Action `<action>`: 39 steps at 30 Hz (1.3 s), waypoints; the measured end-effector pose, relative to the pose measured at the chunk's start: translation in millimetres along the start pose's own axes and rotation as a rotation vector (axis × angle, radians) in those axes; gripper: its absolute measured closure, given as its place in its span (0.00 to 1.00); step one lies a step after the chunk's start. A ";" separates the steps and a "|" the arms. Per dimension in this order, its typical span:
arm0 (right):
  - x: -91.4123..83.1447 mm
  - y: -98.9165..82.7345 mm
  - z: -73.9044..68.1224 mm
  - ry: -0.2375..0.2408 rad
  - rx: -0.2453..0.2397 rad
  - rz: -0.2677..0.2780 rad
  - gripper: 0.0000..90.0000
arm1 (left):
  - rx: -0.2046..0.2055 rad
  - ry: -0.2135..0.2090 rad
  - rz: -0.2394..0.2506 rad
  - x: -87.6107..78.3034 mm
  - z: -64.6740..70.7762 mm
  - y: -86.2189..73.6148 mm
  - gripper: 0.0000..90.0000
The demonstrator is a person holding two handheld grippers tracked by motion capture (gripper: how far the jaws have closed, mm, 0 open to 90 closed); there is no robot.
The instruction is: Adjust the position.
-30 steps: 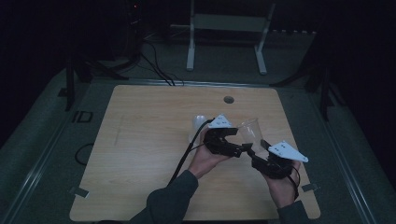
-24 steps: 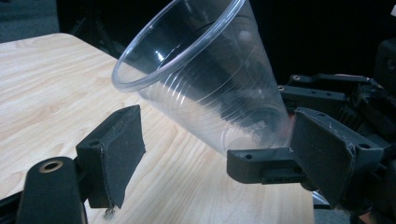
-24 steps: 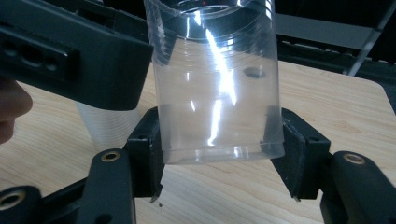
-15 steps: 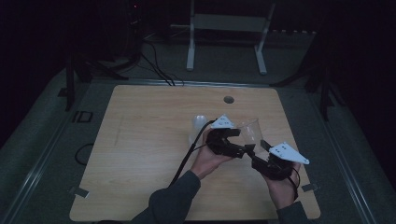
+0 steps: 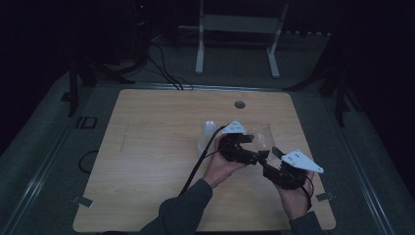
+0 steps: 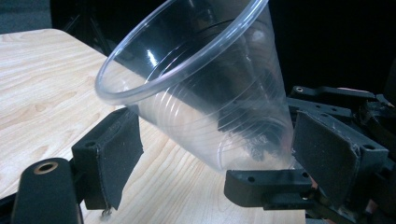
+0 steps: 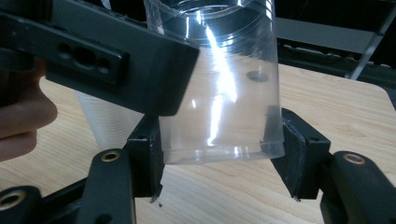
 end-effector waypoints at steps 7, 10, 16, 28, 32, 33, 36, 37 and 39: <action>1.0 -1.4 -0.4 0.002 0.005 -0.004 0.46 | -0.030 -0.006 0.020 3.3 -0.8 1.8 0.17; 1.3 -1.9 -0.8 0.005 0.004 -0.007 0.46 | -0.048 -0.005 0.033 4.3 -2.1 3.3 0.17; 2.9 -3.6 -2.2 0.013 -0.003 -0.016 0.46 | -0.069 0.005 0.055 4.6 -2.4 4.5 0.18; 4.7 -5.6 -1.5 0.027 -0.014 -0.030 0.46 | -0.090 -0.008 0.110 0.4 -1.6 6.0 0.29; 5.2 -5.1 -1.2 0.034 -0.021 -0.038 0.44 | -0.075 -0.010 0.111 -0.3 -0.4 6.4 0.32; 5.4 -4.8 -1.2 0.036 -0.026 -0.041 0.44 | -0.073 -0.011 0.112 -0.4 -0.2 6.4 0.32; 5.6 -4.2 -0.7 0.038 -0.031 -0.047 0.42 | -0.067 -0.010 0.114 -0.8 0.4 6.5 0.34; 5.9 -3.9 -0.4 0.046 -0.036 -0.055 0.40 | -0.058 -0.008 0.114 -1.3 0.6 6.5 0.34; 5.3 -3.8 -0.4 0.049 -0.047 -0.060 0.39 | -0.051 -0.001 0.114 -1.5 1.0 6.5 0.34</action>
Point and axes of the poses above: each handheld gripper's, and its own axes: x roughly forward along the jaws, y roughly out of its top, z roughly to its right, the point moved 4 cm from there along x, roughly forward along the jaws, and after that the axes turned 1 degree about z, right-handed, at the moved point
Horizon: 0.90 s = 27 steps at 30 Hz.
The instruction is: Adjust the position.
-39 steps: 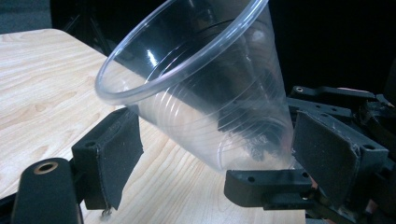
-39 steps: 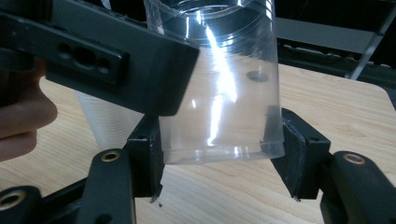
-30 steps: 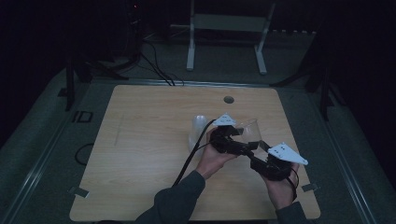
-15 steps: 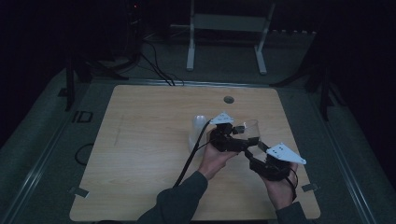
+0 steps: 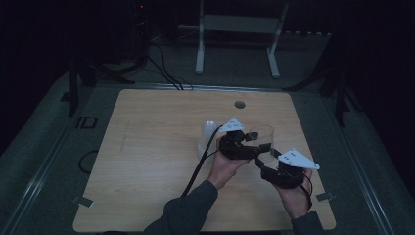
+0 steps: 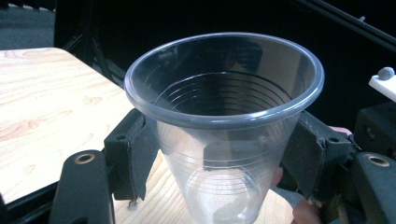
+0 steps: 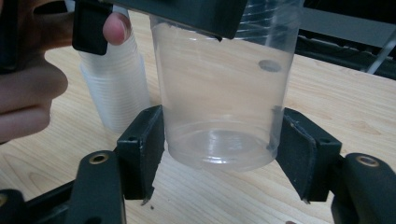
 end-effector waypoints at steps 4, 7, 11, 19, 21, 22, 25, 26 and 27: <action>-1.0 0.6 0.4 0.008 -0.009 -0.006 0.37 | 0.019 0.014 -0.002 0.0 0.4 -0.1 0.35; -2.8 3.8 2.4 0.017 -0.022 -0.007 0.35 | 0.041 0.030 -0.012 0.4 1.1 -1.0 0.35; -2.5 6.1 3.3 0.028 -0.038 -0.018 0.34 | 0.077 0.048 -0.035 1.2 2.7 -3.0 0.35; 4.5 9.4 1.6 0.088 -0.037 -0.044 0.35 | 0.154 0.090 -0.077 0.7 5.9 -5.5 0.35; 6.5 10.1 1.5 0.101 -0.026 -0.044 0.37 | 0.159 0.095 -0.083 0.4 5.5 -5.7 0.35; 7.5 10.2 1.7 0.102 -0.028 -0.045 0.37 | 0.164 0.097 -0.086 0.2 5.3 -5.9 0.35; 9.8 10.1 1.5 0.105 -0.023 -0.048 0.39 | 0.164 0.099 -0.089 -0.4 5.1 -6.2 0.35; 10.7 9.8 1.7 0.107 -0.022 -0.050 0.39 | 0.164 0.098 -0.089 -0.7 5.2 -6.2 0.35; 10.7 9.8 1.7 0.107 -0.022 -0.050 0.39 | 0.164 0.098 -0.089 -0.7 5.2 -6.2 0.35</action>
Point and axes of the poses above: each handheld gripper's, and its own axes: x roughly forward along the jaws, y roughly out of its top, z roughly to its right, the point moved 4 cm from there along x, roughly forward along the jaws, and after that the axes turned 1 degree about z, right-handed, at the moved point
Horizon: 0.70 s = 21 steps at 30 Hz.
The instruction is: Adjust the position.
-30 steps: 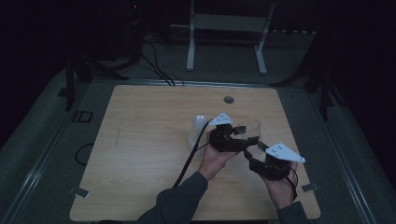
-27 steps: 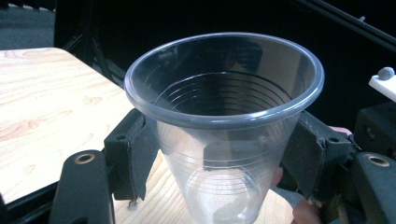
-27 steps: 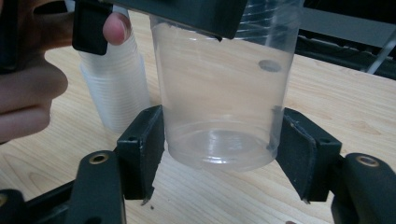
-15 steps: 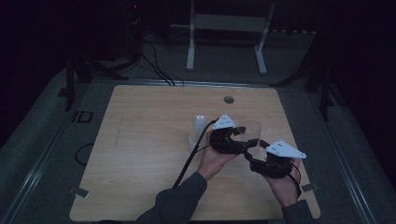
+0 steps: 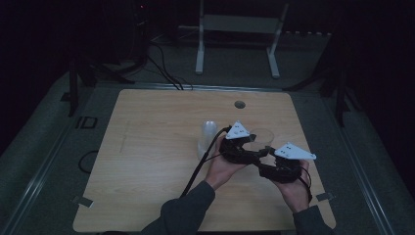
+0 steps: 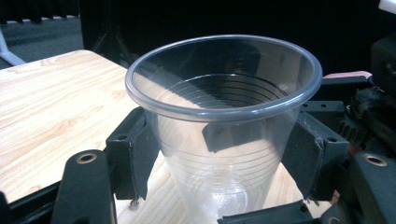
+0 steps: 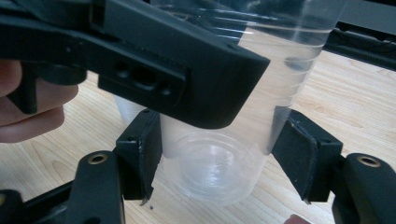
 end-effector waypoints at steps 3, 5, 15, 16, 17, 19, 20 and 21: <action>1.4 0.0 -0.4 0.005 0.007 -0.001 0.41 | -0.003 0.001 0.002 -0.3 0.8 -0.1 0.35; 1.7 0.2 -0.9 0.004 0.006 0.000 0.43 | -0.005 0.003 0.004 -0.5 0.8 -0.1 0.35; 3.2 0.0 -3.7 0.010 0.005 0.008 0.45 | -0.034 -0.006 0.041 -1.7 -0.1 2.8 0.27; 3.5 -0.2 -4.2 0.012 0.004 0.008 0.45 | -0.039 -0.008 0.046 -1.9 -0.1 3.3 0.26; 3.8 -0.5 -4.8 0.013 0.004 0.008 0.45 | -0.042 -0.008 0.052 -2.1 0.2 3.9 0.26; 4.1 -0.8 -5.5 0.015 0.005 0.009 0.45 | -0.040 -0.008 0.056 -2.5 0.1 4.5 0.26; 4.4 -1.2 -6.2 0.016 0.004 0.008 0.45 | -0.043 -0.008 0.059 -2.6 0.2 4.8 0.26; 4.6 -1.4 -6.4 0.017 0.002 0.010 0.45 | -0.045 -0.008 0.063 -2.5 0.5 5.1 0.26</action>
Point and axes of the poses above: each handheld gripper's, and its own axes: x roughly forward along the jaws, y roughly out of its top, z roughly to its right, the point moved 4 cm from there along x, roughly forward along the jaws, and after that the axes turned 1 degree about z, right-handed, at the moved point
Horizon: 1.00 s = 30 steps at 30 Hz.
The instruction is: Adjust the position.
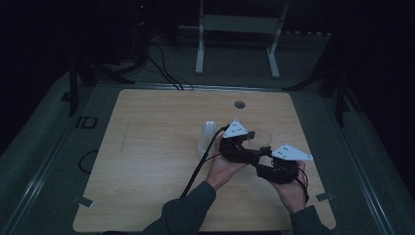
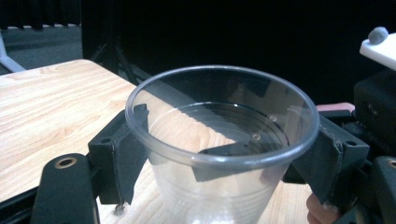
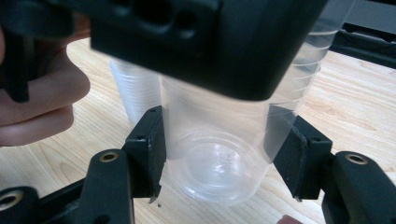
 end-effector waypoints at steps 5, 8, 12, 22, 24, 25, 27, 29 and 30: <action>0.5 -1.9 -0.7 0.006 0.009 0.004 0.45 | 0.008 0.008 0.006 0.3 1.3 -0.2 0.29; 0.1 -3.0 -0.3 0.008 0.016 0.008 0.45 | 0.022 0.014 0.011 0.5 2.8 -1.0 0.30; 0.2 -4.1 0.4 0.009 0.020 0.003 0.43 | 0.033 0.014 0.010 1.1 3.6 -2.2 0.30; -1.6 -5.2 4.0 -0.007 0.025 0.008 0.35 | 0.064 0.042 0.021 -0.4 3.7 -1.7 0.31; -2.6 -5.0 4.1 -0.006 0.024 0.010 0.35 | 0.075 0.051 0.024 -1.0 3.9 -1.4 0.31; -3.1 -5.0 3.8 -0.005 0.024 0.011 0.34 | 0.083 0.057 0.023 -1.3 3.9 -1.3 0.31; -3.9 -5.4 3.6 -0.005 0.023 0.013 0.34 | 0.090 0.068 0.026 -1.8 3.9 -1.5 0.31; -4.8 -6.4 4.1 -0.005 0.022 0.011 0.34 | 0.092 0.075 0.029 -2.4 3.4 -1.5 0.31; -5.2 -6.9 4.7 -0.007 0.022 0.013 0.34 | 0.095 0.080 0.033 -2.5 3.2 -1.2 0.31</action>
Point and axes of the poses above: each handheld gripper's, and its own axes: x roughly forward along the jaws, y roughly out of its top, z roughly to its right, the point moved 4 cm from there along x, roughly forward along the jaws, and after that the axes turned 1 degree about z, right-handed, at the moved point
